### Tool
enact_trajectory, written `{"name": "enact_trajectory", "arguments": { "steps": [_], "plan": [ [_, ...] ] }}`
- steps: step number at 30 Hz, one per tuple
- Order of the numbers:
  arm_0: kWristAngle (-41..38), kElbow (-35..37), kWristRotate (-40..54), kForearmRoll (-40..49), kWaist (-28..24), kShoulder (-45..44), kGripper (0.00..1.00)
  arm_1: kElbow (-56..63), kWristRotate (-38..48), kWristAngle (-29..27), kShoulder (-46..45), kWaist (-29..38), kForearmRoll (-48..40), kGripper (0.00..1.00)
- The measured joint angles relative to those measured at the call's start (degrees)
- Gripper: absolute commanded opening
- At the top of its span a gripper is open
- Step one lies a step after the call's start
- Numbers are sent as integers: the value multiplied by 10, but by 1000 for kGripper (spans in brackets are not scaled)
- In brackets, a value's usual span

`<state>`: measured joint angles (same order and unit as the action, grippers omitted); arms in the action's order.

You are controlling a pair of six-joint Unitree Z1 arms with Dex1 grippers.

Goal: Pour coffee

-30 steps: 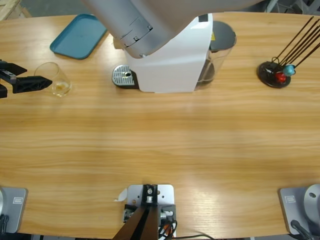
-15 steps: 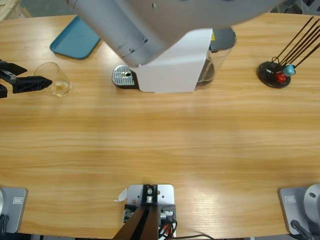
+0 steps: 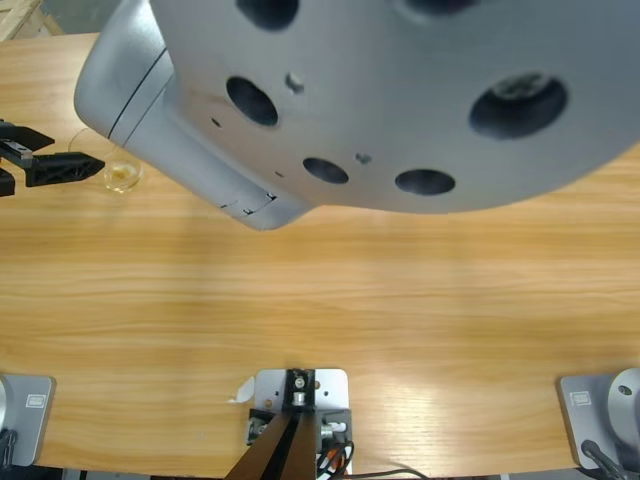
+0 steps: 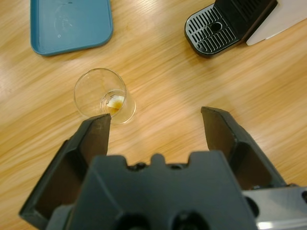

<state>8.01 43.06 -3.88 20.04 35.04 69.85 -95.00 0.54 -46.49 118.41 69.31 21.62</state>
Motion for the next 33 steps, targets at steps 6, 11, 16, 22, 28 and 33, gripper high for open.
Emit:
{"name": "enact_trajectory", "arguments": {
  "steps": [6,11,16,22,28,33],
  "plan": [
    [0,0,0,0,0,0,816,25,-1,2,-27,4,6,139],
    [-2,0,0,0,0,0,816,92,-45,162,-119,-9,7,650],
    [-9,0,0,0,0,0,816,145,-42,271,-216,-58,19,787],
    [-30,-3,0,0,0,-8,825,267,27,313,-303,-91,-16,944],
    [-43,-19,0,-9,0,-47,830,393,73,316,-406,-114,-36,985],
    [-31,-29,0,-21,-6,-52,830,462,86,324,-496,-119,10,977]
  ]
}}
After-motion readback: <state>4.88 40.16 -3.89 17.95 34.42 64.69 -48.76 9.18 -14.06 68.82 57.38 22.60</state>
